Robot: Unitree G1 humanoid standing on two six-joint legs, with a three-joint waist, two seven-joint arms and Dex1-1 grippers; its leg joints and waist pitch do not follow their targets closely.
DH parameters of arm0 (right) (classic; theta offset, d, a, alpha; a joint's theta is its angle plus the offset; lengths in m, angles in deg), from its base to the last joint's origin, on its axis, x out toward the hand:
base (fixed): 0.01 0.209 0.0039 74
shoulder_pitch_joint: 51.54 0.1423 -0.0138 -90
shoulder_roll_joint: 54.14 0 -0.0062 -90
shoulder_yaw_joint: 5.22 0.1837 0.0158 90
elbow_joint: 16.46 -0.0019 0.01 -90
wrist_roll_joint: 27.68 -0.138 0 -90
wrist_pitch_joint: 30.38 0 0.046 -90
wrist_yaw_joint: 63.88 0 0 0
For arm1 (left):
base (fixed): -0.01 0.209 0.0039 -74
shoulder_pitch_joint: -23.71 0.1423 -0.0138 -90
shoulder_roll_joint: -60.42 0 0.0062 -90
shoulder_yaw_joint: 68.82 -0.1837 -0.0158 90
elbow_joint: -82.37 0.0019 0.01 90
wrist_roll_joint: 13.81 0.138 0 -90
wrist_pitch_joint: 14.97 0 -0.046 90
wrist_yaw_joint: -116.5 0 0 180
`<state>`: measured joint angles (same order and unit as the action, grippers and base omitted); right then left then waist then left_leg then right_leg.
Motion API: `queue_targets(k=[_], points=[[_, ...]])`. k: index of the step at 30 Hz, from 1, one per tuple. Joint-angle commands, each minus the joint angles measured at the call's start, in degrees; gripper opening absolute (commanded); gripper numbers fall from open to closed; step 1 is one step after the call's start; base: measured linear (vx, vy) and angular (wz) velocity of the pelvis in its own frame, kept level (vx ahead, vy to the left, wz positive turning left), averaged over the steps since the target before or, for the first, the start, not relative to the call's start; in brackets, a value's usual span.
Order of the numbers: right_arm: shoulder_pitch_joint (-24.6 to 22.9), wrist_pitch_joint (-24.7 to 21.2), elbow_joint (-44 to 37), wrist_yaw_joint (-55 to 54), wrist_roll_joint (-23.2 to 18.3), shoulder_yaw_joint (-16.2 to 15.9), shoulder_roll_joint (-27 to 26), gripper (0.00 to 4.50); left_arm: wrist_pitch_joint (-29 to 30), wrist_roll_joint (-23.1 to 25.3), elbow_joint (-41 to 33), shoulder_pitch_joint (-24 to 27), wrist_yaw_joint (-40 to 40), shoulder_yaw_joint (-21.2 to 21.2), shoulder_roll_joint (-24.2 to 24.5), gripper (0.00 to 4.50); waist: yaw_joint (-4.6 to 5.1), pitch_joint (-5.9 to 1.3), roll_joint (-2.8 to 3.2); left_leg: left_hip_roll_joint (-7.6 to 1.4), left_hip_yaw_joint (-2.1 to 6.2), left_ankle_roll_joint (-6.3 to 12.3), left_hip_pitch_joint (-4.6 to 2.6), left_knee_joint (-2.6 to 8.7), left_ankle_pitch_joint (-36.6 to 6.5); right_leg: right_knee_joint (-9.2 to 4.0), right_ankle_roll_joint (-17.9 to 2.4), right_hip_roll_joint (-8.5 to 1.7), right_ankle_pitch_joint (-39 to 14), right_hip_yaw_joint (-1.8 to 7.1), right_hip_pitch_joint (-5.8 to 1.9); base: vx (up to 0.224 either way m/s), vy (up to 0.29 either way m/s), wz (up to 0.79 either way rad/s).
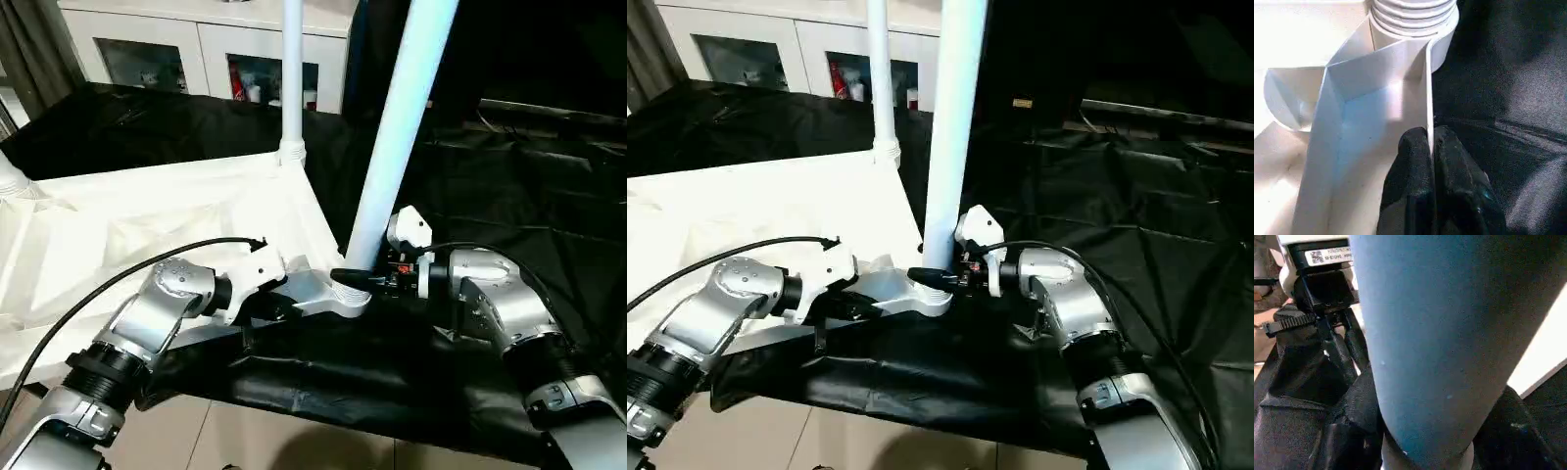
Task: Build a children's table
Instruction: Insert table leg to table base
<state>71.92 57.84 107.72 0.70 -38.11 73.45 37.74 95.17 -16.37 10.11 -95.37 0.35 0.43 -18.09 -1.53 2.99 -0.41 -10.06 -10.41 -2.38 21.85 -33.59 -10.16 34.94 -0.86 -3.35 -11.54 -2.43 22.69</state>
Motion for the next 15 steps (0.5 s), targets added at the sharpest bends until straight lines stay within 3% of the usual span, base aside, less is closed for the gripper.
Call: queue_targets(k=[1, 2, 3, 5, 6, 8, 10, 13, 15], points=[[-3.0, -2.6, 8.0, -4.5, 5.2, -3.1, -1.3, 1.89, 1.2, -1.8, -2.5, -1.2, 0.0, 0.3, -2.0, 0.0, -0.03, -1.62, 0.28, -3.38, 1.33, 1.44, -1.14, 4.78, -17.0, -4.89, -13.1, -4.68, -15.0, 2.77, -1.71, 0.0, 0.0, 0.0], [-1.6, -1.8, 10.9, -11.5, 6.7, -1.8, -2.6, 1.89, 3.5, -1.3, -0.7, -2.6, -4.7, 1.9, -4.0, 0.0, 0.15, -1.43, 0.64, -3.4, 1.4, 0.36, -1.3, 4.95, -19.0, -5.03, -12.9, -4.71, -17.6, 2.79, -1.45, 0.0, 0.0, 0.0], [-1.3, -1.7, 11.5, -13.1, 7.0, -1.5, -2.9, 1.89, 4.1, -1.2, -0.3, -3.0, -5.7, 2.2, -4.5, 0.0, 0.28, -1.13, 0.55, -3.3, 1.41, -0.13, -1.42, 5.04, -20.5, -5.36, -12.5, -4.67, -20.1, 2.75, -1.19, 0.0, 0.0, 0.0], [-0.3, -2.2, 13.5, -18.1, 7.4, -0.3, -4.0, 1.89, 5.7, -0.7, 1.5, -4.4, -9.6, 3.5, -6.2, 0.0, 0.57, -0.94, 0.38, -3.04, 1.99, -1.78, -1.55, 5.11, -24.3, -5.98, -9.5, -4.99, -29.5, 2.54, -1.17, 0.0, 0.0, 0.0], [-0.3, -2.2, 13.5, -18.1, 7.4, -0.3, -4.0, 1.89, 5.7, -0.7, 1.5, -4.4, -9.6, 3.5, -6.2, 0.0, 0.59, -0.85, 0.4, -3.03, 2.13, -1.91, -1.59, 5.13, -24.9, -6.19, -8.8, -5.06, -31.0, 2.53, -0.99, -0.052, 0.011, -0.11], [3.0, -4.4, 19.9, -30.8, 7.7, 1.9, -7.7, 1.89, 9.4, 0.5, 7.5, -9.2, -20.7, 6.8, -12.1, 0.0, 0.92, -0.66, 0.75, -2.85, 2.23, -2.63, -1.95, 5.05, -26.3, -6.54, -8.1, -4.95, -32.5, 2.52, -0.38, 0.0, 0.0, 0.0], [5.5, -4.9, 23.8, -37.4, 7.6, 2.7, -10.3, 1.89, 11.0, 0.9, 12.2, -12.3, -27.6, 8.7, -16.2, 0.0, 0.89, -0.76, 0.53, -2.59, 2.44, -2.6, -2.34, 4.77, -27.5, -6.99, -7.2, -5.04, -35.1, 2.2, -0.31, -0.053, 0.017, -0.04], [8.3, -5.4, 28.1, -43.7, 6.9, 4.3, -13.7, 1.89, 11.8, 2.3, 18.0, -15.8, -35.6, 9.9, -20.2, 0.0, 0.95, -0.52, 0.86, -2.69, 2.43, -1.71, -2.06, 5.05, -27.0, -7.39, -7.0, -5.09, -33.5, 2.05, -0.4, -0.018, 0.006, -0.01], [9.9, -6.2, 30.5, -46.8, 5.9, 5.7, -16.2, 1.89, 11.4, 2.1, 21.7, -18.0, -39.7, 10.9, -22.8, 0.0, 0.85, -0.65, 0.6, -2.82, 2.46, -1.39, -1.76, 5.4, -26.2, -7.21, -7.5, -5.05, -30.5, 1.99, -0.73, 0.0, 0.0, 0.0]])
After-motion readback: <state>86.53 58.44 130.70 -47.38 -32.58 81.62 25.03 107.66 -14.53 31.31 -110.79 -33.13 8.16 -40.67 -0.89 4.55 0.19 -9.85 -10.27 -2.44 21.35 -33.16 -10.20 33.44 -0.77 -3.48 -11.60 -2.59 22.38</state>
